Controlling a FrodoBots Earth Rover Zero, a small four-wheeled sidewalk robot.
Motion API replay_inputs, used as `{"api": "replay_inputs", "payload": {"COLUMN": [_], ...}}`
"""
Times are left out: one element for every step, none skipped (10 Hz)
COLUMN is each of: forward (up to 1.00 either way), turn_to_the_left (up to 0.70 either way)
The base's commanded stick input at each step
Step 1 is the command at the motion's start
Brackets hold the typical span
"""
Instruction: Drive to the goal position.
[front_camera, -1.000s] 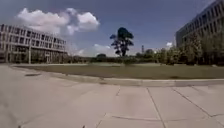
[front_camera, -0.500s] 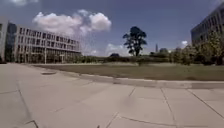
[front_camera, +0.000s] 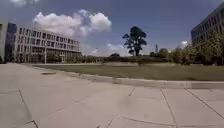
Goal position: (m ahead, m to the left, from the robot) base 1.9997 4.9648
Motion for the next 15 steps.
{"api": "replay_inputs", "payload": {"forward": [0.00,0.00,0.00,0.00,0.00,0.00,0.00,0.00,0.00,0.00,0.00,0.00,0.00,0.00,0.00], "turn_to_the_left": [0.70,0.70,0.70,0.66,0.43,0.14,0.00,0.00,0.00,0.00,0.00,0.00,0.00,0.00,0.00]}}
